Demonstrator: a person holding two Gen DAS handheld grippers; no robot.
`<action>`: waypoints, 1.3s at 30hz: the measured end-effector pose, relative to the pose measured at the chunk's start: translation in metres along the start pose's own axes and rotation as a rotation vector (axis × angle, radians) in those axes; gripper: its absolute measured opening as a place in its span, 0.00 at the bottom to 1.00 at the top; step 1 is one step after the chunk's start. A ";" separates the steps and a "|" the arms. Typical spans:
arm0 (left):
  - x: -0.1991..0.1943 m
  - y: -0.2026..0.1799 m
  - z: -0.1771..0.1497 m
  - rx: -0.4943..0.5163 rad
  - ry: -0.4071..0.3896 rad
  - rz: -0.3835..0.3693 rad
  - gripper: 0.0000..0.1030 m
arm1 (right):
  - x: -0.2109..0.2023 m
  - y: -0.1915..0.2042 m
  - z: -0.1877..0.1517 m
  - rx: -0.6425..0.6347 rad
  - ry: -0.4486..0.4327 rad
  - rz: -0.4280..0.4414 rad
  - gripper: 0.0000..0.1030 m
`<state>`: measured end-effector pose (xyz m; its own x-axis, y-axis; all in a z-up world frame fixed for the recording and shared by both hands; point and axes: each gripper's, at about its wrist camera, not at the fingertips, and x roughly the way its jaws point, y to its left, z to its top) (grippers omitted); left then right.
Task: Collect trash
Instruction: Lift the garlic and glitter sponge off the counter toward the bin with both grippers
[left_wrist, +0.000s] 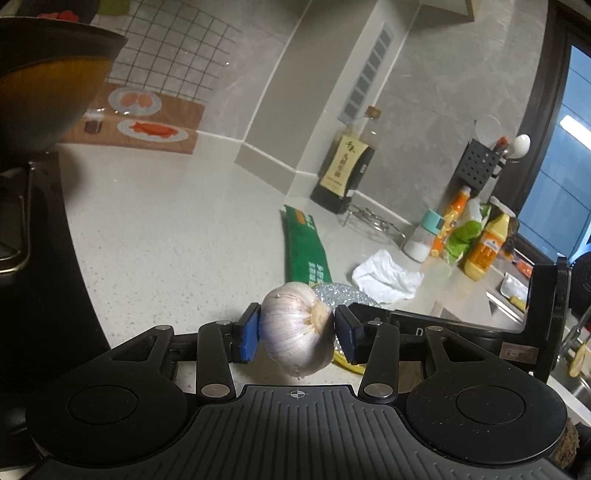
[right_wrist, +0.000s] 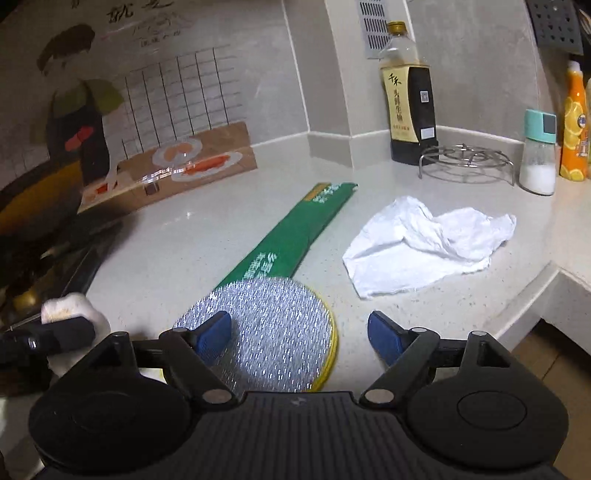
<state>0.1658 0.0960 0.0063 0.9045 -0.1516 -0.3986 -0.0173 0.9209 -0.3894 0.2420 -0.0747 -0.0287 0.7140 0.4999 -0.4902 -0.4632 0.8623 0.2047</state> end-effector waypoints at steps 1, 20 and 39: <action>0.000 0.000 0.000 -0.002 -0.004 0.003 0.47 | 0.001 0.001 0.000 -0.012 0.004 0.000 0.80; -0.003 -0.004 -0.005 0.029 -0.027 -0.015 0.47 | -0.065 0.021 -0.022 -0.040 0.046 0.004 0.25; 0.006 -0.023 -0.012 0.145 0.025 -0.029 0.47 | -0.081 0.013 -0.041 0.081 0.001 -0.030 0.49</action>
<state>0.1661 0.0701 0.0029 0.8929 -0.1863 -0.4100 0.0720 0.9578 -0.2783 0.1566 -0.1076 -0.0215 0.7267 0.4733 -0.4979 -0.3973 0.8808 0.2574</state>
